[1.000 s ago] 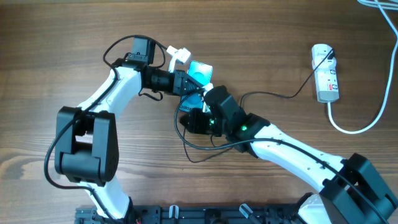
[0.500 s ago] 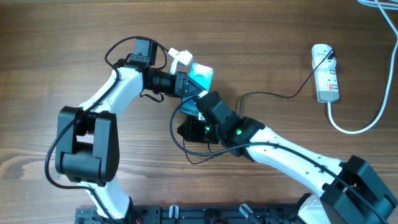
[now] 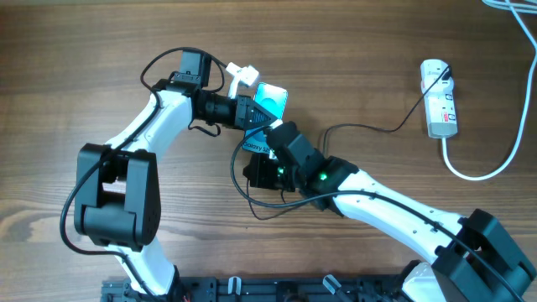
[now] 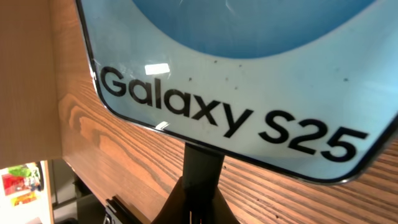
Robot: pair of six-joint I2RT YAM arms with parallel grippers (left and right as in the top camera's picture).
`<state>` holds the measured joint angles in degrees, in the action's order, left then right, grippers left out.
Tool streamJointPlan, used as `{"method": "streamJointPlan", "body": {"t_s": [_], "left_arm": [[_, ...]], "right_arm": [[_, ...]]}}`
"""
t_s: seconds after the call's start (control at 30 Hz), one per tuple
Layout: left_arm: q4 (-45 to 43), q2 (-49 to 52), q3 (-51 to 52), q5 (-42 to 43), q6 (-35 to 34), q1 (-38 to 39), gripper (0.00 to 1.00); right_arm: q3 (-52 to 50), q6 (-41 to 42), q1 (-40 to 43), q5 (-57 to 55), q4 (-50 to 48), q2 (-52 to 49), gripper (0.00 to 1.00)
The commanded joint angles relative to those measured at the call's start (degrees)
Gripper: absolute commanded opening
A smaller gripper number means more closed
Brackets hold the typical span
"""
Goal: Plug charger to phone and switch on socket
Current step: 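Push the plug upward into the phone port with the right gripper, then lower the plugged phone flat onto the table with the left gripper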
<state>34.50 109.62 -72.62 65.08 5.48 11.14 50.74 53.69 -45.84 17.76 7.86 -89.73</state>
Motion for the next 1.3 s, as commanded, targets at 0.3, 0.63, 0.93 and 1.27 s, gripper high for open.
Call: {"method": "streamJointPlan", "body": {"t_s": [0.3, 0.63, 0.93, 1.27], "left_arm": [[1.25, -0.11, 0.24, 2.38, 0.28, 0.28, 0.04], [1.01, -0.11, 0.24, 0.63, 0.09, 0.15, 0.04], [0.48, -0.11, 0.24, -35.78, -23.23, 0.50, 0.04], [1.27, -0.09, 0.24, -50.42, -28.52, 6.60, 0.11]], "right_arm": [[7.72, -5.31, 4.94, -5.35, 0.63, 0.28, 0.04], [7.72, -8.96, 5.01, -3.61, 9.38, 0.28, 1.00], [7.72, -14.71, 8.02, -9.29, 21.05, 0.28, 1.00], [7.69, -14.67, 8.48, -19.50, 29.14, 0.28, 1.00]]}}
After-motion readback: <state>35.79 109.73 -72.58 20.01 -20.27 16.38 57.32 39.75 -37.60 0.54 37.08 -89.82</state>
